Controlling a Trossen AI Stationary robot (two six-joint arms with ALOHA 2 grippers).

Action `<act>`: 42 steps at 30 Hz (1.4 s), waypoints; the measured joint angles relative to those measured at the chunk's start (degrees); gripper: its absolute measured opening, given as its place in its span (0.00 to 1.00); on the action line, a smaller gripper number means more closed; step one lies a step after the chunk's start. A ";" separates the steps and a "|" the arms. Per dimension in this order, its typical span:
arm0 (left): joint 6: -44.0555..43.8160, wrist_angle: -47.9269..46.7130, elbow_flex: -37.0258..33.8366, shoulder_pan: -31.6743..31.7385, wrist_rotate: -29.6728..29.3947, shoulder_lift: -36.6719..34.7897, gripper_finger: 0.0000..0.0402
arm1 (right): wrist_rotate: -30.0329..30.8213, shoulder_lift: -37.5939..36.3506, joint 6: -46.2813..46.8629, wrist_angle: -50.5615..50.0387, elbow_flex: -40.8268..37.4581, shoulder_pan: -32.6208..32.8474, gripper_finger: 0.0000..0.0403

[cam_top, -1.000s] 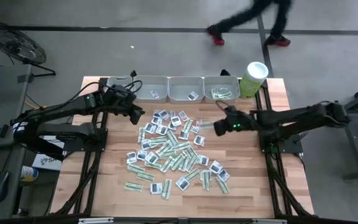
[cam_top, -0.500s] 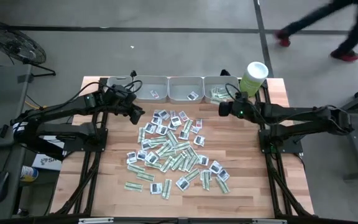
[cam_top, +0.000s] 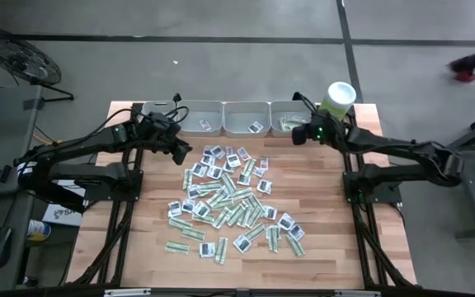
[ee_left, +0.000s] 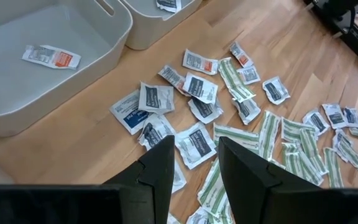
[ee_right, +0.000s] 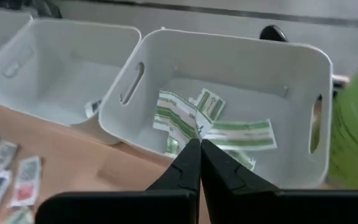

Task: Pick & Place First Aid Supplies
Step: Put the green bandage into the right gray bin, then put the gray towelette pack into the middle right gray bin

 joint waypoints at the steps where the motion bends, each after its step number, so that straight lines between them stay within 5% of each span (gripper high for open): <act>1: 0.00 0.00 0.00 -0.01 0.01 0.01 0.31 | -0.62 1.04 -1.64 1.46 0.00 -0.64 0.00; 9: 0.18 -0.02 0.00 0.00 0.04 0.02 0.31 | -2.78 10.19 -7.49 14.90 0.00 -4.29 0.00; 23: -0.95 -0.02 0.00 0.00 0.01 0.00 0.31 | -3.41 20.03 10.89 20.65 0.00 -5.66 0.01; 36: -0.98 -0.02 0.00 -0.01 0.60 0.01 0.31 | -7.94 19.18 12.98 21.50 0.00 -5.66 0.33; 42: 0.25 -0.02 0.00 0.01 2.17 0.02 0.31 | -12.62 14.76 12.54 17.96 0.00 -4.73 0.36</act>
